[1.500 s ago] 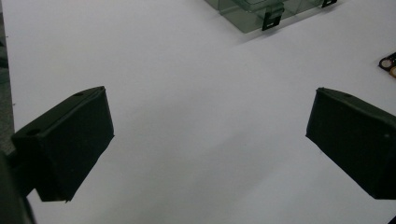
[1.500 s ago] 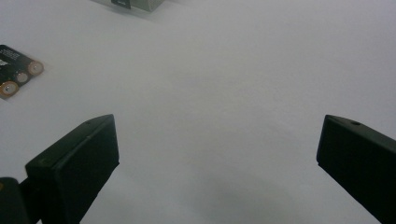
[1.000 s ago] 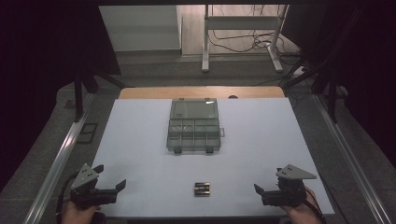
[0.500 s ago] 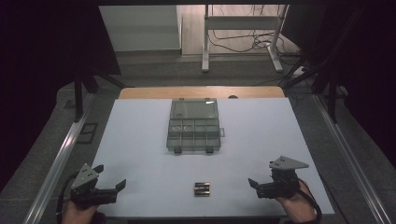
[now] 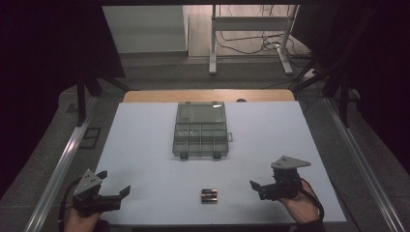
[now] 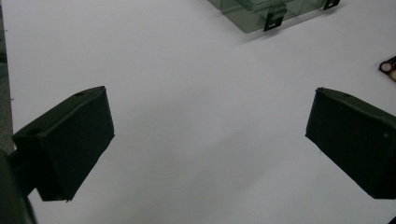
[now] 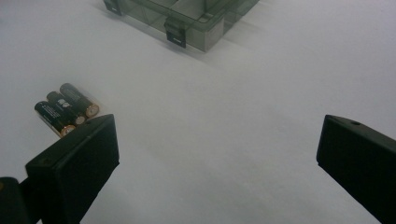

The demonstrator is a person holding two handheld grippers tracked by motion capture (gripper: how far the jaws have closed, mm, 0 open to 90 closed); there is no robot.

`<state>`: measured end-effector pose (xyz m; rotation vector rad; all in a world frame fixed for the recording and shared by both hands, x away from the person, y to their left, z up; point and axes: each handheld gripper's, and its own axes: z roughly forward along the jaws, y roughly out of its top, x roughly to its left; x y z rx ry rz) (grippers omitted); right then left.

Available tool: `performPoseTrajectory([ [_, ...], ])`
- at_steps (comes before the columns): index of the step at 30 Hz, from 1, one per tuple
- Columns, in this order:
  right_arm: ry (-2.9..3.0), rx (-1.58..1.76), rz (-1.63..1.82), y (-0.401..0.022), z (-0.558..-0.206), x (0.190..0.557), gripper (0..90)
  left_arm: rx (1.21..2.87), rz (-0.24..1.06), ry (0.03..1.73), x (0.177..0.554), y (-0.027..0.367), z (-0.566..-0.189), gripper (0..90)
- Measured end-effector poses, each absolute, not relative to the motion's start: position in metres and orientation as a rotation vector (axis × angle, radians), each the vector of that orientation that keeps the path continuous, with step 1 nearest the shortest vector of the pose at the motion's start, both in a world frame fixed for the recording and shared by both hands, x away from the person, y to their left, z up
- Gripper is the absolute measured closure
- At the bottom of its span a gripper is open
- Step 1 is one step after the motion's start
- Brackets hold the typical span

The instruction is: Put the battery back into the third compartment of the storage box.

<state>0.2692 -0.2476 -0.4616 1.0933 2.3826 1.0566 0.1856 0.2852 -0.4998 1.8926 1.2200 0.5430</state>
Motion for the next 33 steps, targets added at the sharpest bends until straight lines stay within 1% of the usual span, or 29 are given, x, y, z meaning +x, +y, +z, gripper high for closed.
performPoseTrajectory([
  [13, 2.425, 1.073, 1.071, -0.223, -0.461, 0.282, 0.0, 1.889, 0.542, 1.224, 0.186, 0.286, -0.500, 1.3],
  [33, 2.575, 1.041, 0.936, -0.180, -0.462, 0.296, 0.0, 1.901, 0.549, 1.224, 0.186, 0.284, -0.500, 1.1],
])
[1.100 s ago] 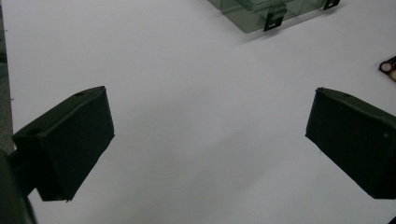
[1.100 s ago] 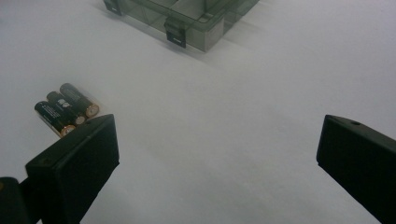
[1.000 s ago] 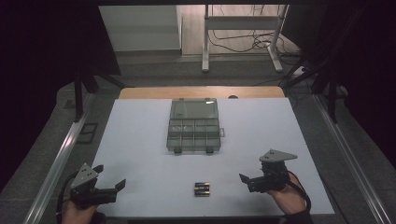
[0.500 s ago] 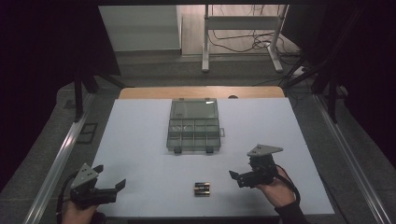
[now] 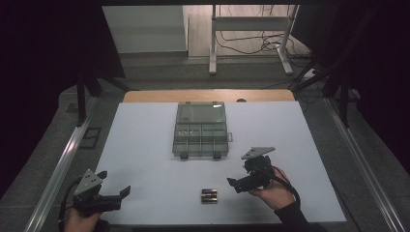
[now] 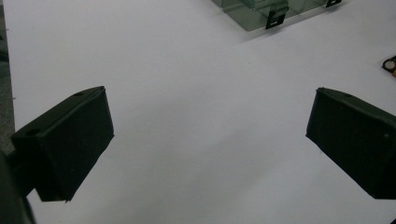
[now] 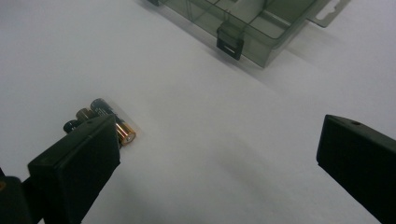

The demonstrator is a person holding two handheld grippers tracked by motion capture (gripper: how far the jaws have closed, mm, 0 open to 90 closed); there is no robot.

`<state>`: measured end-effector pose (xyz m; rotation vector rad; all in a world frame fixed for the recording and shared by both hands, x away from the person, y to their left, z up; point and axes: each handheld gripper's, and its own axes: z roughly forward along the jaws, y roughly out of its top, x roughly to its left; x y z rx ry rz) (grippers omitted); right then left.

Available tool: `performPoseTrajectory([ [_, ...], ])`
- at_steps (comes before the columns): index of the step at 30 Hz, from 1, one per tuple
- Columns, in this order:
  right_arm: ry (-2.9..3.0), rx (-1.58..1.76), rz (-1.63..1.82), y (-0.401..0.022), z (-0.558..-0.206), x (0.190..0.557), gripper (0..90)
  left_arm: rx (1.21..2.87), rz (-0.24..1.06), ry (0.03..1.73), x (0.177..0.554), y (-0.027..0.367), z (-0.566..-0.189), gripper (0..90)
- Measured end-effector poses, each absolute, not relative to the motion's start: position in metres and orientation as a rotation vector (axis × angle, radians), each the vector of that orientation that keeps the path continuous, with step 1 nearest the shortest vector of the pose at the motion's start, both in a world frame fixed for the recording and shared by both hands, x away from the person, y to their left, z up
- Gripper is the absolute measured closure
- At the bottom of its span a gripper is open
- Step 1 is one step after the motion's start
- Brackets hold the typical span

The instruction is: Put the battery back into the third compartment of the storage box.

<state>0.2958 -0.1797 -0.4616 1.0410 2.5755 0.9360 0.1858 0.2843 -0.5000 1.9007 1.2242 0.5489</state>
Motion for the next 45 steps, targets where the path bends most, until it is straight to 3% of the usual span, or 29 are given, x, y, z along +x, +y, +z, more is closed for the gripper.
performPoseTrajectory([
  [8, 2.631, 0.998, 0.879, -0.161, -0.464, 0.302, 0.0, 1.902, 0.549, 1.221, 0.186, 0.284, -0.500, 1.1],
  [15, 2.667, 0.971, 0.848, -0.147, -0.465, 0.306, 7.5, 1.906, 0.550, 1.218, 0.186, 0.284, -0.500, 1.1],
  [23, 2.750, 0.879, 0.790, -0.129, -0.470, 0.310, 20.4, 1.917, 0.551, 1.211, 0.186, 0.284, -0.500, 1.2],
  [26, 2.780, 0.795, 0.746, -0.118, -0.473, 0.310, 30.6, 1.917, 0.551, 1.210, 0.186, 0.284, -0.500, 1.2],
  [39, 2.918, 0.651, 0.699, -0.095, -0.486, 0.305, 55.9, 1.920, 0.549, 1.206, 0.186, 0.284, -0.500, 1.2],
  [45, 2.968, 0.604, 0.678, -0.088, -0.492, 0.302, 61.8, 1.921, 0.547, 1.204, 0.186, 0.284, -0.500, 1.3],
])
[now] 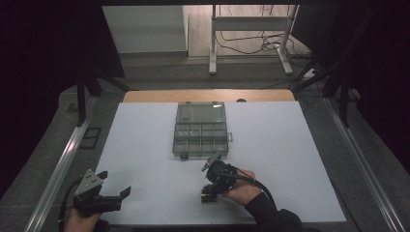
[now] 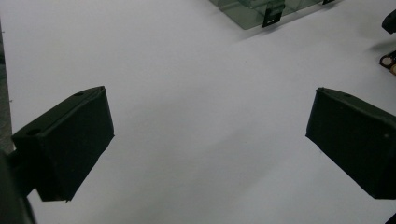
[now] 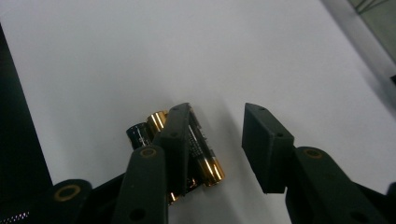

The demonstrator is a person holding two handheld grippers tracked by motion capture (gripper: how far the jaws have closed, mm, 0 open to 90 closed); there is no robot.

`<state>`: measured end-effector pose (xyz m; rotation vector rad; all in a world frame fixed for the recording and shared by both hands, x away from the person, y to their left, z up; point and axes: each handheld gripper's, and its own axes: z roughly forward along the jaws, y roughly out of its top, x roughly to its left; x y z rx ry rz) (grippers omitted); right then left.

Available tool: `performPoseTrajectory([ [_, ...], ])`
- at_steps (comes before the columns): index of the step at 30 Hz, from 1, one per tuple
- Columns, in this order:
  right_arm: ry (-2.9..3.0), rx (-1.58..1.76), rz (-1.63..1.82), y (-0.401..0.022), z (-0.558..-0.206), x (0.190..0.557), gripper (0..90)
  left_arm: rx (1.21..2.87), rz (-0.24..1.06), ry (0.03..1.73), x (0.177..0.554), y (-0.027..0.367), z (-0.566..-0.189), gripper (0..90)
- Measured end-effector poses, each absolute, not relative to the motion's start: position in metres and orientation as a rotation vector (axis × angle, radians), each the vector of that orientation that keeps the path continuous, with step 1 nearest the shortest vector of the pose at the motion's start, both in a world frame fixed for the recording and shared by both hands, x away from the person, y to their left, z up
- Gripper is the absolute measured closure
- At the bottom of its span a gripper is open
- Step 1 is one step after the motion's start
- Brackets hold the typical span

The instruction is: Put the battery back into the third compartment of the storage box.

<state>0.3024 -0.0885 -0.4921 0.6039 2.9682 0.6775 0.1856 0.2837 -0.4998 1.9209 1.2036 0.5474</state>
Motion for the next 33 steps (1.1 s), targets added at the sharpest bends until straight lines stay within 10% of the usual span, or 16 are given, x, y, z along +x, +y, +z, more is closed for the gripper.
performPoseTrajectory([
  [33, 2.878, 0.637, 0.810, -0.104, -0.484, 0.311, 76.5, 1.928, 0.548, 1.197, 0.185, 0.283, -0.500, 1.5],
])
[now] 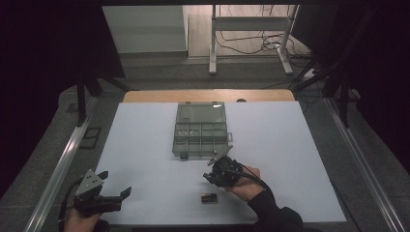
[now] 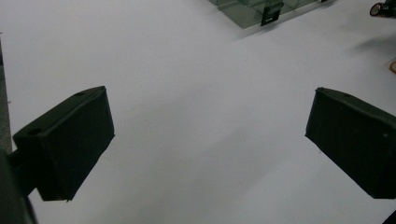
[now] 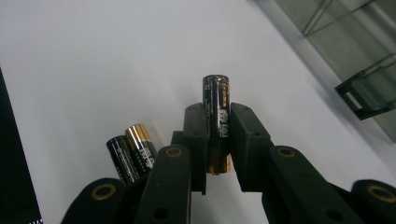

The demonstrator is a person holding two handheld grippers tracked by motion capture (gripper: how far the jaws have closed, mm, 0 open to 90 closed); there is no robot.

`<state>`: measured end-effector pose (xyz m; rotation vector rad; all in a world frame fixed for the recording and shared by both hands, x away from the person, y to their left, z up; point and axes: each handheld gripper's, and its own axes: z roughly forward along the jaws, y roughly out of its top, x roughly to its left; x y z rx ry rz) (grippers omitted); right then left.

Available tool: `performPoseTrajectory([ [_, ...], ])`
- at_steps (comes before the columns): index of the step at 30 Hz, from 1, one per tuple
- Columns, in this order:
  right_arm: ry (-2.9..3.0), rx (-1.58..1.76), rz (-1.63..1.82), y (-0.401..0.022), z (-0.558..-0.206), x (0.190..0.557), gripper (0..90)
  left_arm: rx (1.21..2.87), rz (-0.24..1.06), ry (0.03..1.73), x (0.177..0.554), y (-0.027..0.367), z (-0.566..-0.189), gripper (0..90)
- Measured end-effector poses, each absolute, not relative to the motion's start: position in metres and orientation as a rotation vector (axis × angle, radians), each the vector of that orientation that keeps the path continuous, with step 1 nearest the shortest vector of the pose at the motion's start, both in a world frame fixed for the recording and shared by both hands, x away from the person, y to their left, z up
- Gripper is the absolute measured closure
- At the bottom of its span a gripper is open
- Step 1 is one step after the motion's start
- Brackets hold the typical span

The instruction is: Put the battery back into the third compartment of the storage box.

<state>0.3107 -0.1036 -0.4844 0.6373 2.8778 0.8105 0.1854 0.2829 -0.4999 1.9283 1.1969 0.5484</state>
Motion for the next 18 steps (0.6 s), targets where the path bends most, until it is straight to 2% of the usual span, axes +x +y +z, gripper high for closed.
performPoseTrajectory([
  [18, 2.787, 0.725, 0.927, -0.113, -0.465, 0.331, 76.5, 1.927, 0.547, 1.200, 0.186, 0.283, -0.500, 1.7],
])
